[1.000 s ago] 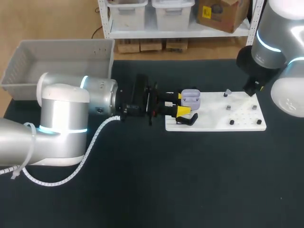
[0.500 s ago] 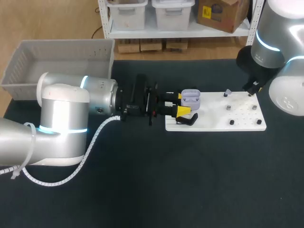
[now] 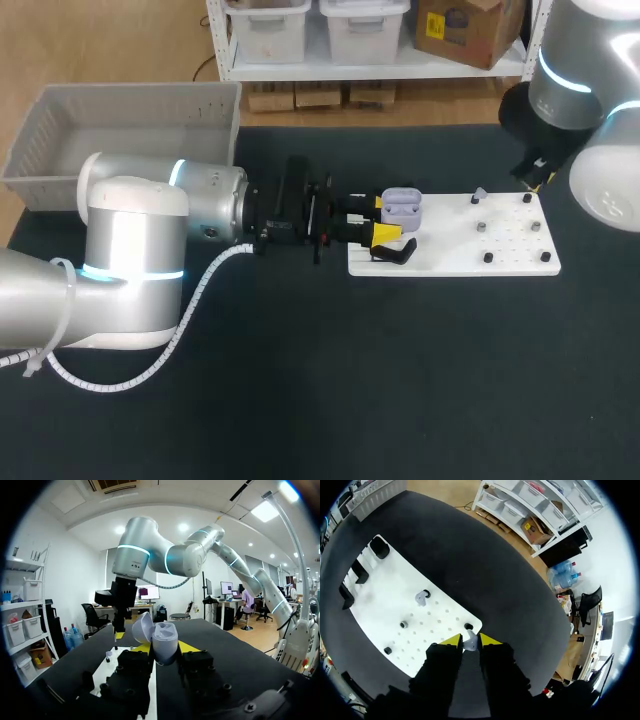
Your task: Pick up each earbud case from the left stands, insert the matching earbuds, close the lid, and place the case in the box.
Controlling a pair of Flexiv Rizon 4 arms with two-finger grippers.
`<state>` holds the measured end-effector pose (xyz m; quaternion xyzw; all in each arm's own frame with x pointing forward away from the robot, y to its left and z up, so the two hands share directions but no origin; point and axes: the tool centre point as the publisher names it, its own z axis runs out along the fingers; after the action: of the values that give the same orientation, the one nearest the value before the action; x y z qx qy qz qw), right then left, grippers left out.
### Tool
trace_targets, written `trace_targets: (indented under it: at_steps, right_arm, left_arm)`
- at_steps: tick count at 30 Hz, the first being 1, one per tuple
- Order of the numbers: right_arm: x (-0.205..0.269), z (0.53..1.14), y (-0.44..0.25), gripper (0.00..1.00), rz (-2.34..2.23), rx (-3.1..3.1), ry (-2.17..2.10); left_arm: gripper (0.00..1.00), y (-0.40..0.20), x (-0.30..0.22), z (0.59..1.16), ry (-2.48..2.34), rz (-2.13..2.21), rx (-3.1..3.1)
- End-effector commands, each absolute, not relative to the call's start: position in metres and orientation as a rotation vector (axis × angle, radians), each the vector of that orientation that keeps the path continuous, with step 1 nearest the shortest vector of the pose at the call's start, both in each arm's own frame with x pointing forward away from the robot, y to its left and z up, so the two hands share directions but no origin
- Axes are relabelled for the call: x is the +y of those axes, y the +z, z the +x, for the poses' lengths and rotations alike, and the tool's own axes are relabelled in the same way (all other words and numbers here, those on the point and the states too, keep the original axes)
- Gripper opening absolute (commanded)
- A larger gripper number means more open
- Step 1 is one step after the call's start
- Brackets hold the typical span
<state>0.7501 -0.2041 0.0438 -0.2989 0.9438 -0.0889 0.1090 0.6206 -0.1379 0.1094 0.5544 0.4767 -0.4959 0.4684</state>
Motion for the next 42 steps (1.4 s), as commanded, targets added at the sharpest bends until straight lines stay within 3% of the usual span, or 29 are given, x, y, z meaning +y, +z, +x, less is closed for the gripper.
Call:
trace_targets:
  at_steps: [1,14,34,42]
  right_arm:
    - [-0.199,0.73,0.079,0.0,-0.828,2.819,-0.273]
    - [-0.178,0.692,0.104,0.0,-0.499,3.057,-0.217]
    - [-0.178,0.692,0.104,0.0,-0.499,3.057,-0.217]
    - [-0.148,0.658,0.153,0.0,-0.43,3.021,-0.411]
  left_arm:
    - [0.0,0.109,-0.138,0.619,-1.211,1.355,1.168]
    - [0.0,0.109,-0.138,0.619,-1.211,1.355,1.168]
    - [0.0,0.109,-0.138,0.619,-1.211,1.355,1.168]
    - [0.0,0.109,-0.138,0.619,-1.211,1.355,1.168]
